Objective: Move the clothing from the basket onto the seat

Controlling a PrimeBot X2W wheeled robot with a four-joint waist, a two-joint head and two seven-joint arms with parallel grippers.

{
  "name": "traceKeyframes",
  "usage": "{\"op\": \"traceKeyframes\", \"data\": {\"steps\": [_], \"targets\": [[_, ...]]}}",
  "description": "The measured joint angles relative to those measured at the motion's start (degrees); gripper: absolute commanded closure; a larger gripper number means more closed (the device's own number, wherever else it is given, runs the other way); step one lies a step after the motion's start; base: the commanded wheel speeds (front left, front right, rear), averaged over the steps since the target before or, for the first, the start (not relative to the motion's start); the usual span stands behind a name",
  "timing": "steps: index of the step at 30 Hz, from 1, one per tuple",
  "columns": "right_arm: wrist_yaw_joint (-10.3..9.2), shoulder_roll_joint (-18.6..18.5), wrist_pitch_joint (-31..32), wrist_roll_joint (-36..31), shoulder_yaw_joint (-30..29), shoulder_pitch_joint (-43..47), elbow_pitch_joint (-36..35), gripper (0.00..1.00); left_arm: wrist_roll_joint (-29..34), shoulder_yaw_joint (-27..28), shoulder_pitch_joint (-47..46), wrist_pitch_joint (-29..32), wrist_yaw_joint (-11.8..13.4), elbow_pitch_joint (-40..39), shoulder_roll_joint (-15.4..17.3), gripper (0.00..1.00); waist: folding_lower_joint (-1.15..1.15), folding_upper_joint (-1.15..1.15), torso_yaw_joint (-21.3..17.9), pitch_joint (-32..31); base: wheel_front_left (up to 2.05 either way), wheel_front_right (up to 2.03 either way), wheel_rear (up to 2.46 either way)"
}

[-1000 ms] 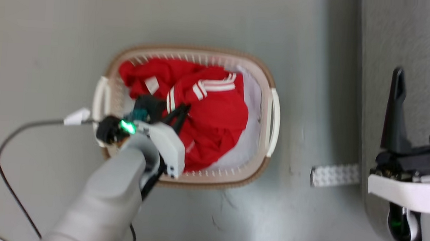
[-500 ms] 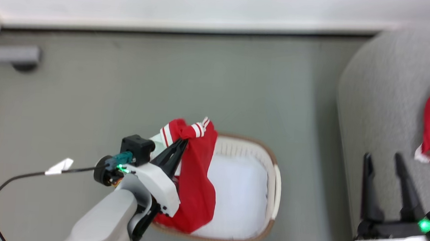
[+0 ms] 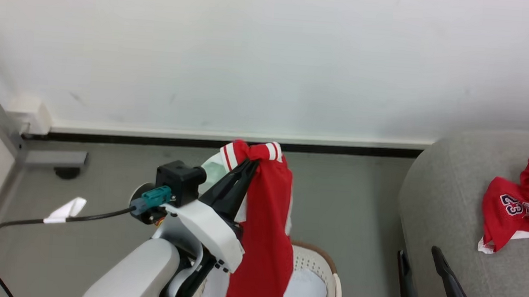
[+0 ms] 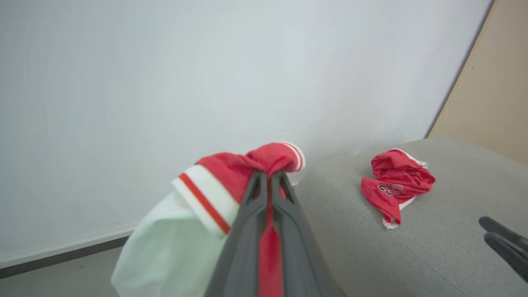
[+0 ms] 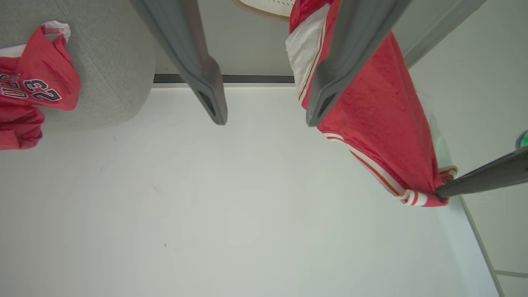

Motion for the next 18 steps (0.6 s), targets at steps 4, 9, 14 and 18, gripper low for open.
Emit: {"op": "traceKeyframes", "data": {"steps": [4,9,14,18], "targets": [[0.00,0.0,0.0,-1.3,0.5,0.4,-1.1,0.00,0.1,-0.2,0.7,2.3,1.8,-5.5,1.1,1.00,0.01,0.00,-0.2,-1.9,0.00,0.00,0.00],[-0.01,0.0,0.0,-1.5,3.4,1.0,-2.3,0.00,0.3,-1.2,1.6,4.6,3.0,-10.2,1.7,1.00,0.01,0.00,-0.6,-2.7,0.00,0.00,0.00],[-0.01,0.0,0.0,-1.6,12.1,-0.9,-1.9,0.00,0.5,-2.1,2.4,6.2,3.5,-13.4,1.9,1.00,0.02,0.00,-0.8,-2.9,0.00,0.00,0.00],[0.00,0.0,0.0,-0.5,18.4,-3.9,0.6,0.00,0.5,-2.9,2.6,7.0,3.8,-14.8,2.0,1.00,0.02,0.00,-0.8,-2.7,0.00,0.00,0.00]]}}
